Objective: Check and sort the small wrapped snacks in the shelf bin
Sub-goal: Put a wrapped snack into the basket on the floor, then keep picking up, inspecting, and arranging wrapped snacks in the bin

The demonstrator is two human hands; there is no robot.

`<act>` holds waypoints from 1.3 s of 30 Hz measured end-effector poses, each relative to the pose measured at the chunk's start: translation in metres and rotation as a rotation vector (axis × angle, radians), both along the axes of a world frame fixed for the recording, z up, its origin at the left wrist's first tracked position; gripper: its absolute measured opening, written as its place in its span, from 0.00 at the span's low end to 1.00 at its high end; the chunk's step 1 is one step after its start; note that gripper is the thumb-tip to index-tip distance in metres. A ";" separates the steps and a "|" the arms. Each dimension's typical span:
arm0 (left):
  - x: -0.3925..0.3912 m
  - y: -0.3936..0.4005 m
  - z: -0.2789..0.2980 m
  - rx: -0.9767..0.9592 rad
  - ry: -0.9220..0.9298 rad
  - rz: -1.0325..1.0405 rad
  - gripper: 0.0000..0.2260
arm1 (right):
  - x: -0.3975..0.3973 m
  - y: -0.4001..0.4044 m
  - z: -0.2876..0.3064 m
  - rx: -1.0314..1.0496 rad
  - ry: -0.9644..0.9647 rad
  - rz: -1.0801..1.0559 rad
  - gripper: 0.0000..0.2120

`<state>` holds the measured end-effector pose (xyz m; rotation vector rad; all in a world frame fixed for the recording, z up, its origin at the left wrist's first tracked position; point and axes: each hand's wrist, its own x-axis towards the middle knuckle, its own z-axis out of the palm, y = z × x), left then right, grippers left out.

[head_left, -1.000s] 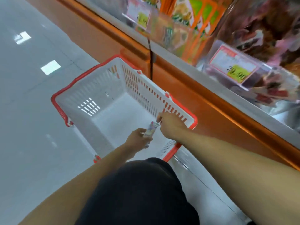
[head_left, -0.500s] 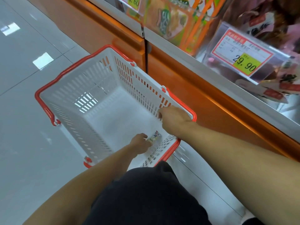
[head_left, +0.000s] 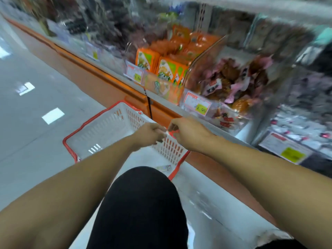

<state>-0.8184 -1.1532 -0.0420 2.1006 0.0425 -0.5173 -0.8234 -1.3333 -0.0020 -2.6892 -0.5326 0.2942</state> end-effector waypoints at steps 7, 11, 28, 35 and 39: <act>-0.002 -0.089 0.132 -0.144 -0.400 -0.141 0.04 | -0.058 -0.086 0.105 0.127 -0.298 -0.135 0.12; -0.014 -0.161 0.160 -0.207 -0.519 -0.192 0.03 | -0.078 -0.152 0.130 0.111 -0.375 -0.292 0.10; -0.046 -0.324 0.126 0.399 -0.899 -0.709 0.21 | -0.082 -0.315 0.136 -0.462 -0.225 -0.663 0.12; -0.050 -0.334 0.117 0.514 -0.829 -0.755 0.23 | -0.080 -0.322 0.144 -0.449 -0.154 -0.624 0.13; -0.056 -0.330 0.118 0.542 -0.837 -0.746 0.23 | -0.077 -0.322 0.140 -0.426 -0.149 -0.638 0.10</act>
